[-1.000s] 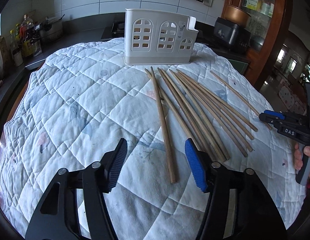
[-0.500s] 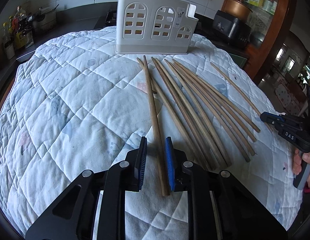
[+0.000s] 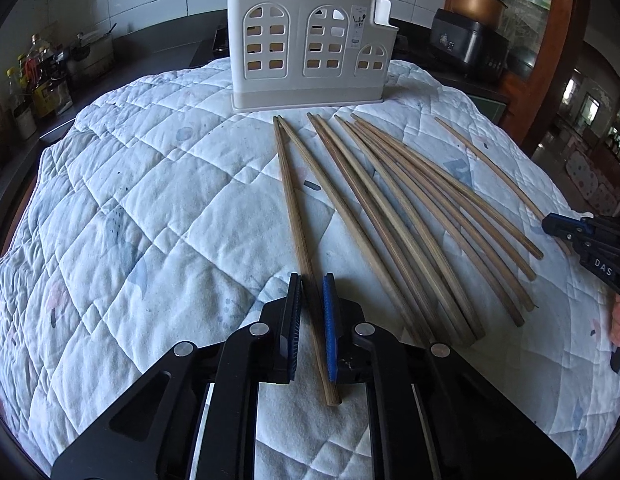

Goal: Organize utensils
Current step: 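Close the left gripper on one wooden chopstick while the right gripper grasps another, then lift the left gripper's chopstick into the white holder while the right gripper inserts its own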

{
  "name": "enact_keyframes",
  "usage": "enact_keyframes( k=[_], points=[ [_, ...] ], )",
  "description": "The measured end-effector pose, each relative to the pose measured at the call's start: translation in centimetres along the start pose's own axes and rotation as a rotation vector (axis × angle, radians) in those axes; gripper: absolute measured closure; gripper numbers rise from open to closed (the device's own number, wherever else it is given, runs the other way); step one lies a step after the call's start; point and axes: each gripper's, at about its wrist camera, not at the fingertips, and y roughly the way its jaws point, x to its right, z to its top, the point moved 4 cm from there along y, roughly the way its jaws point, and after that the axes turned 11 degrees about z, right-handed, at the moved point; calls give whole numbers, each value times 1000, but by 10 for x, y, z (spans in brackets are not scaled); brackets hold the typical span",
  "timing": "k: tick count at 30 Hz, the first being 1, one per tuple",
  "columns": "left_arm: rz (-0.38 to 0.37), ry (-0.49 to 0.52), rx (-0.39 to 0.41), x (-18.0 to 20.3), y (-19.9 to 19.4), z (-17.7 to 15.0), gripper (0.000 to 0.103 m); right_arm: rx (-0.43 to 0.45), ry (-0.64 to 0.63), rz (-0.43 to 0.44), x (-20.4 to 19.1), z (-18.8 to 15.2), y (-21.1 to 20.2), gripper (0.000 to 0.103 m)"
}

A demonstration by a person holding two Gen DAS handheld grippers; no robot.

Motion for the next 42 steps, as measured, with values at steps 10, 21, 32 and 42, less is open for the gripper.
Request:
enact_keyframes(
  k=[10, 21, 32, 42],
  points=[
    [-14, -48, 91, -20, -28, 9, 97, 149, -17, 12, -21, 25, -51, 96],
    [-57, -65, 192, -39, -62, 40, 98, 251, -61, 52, -41, 82, -85, 96],
    [-75, -1, 246, -46, -72, 99, 98, 295, -64, 141, -43, 199, -113, 96],
    [-98, 31, 279, -49, -80, 134, 98, 365, -54, 131, -46, 288, -114, 96]
  ],
)
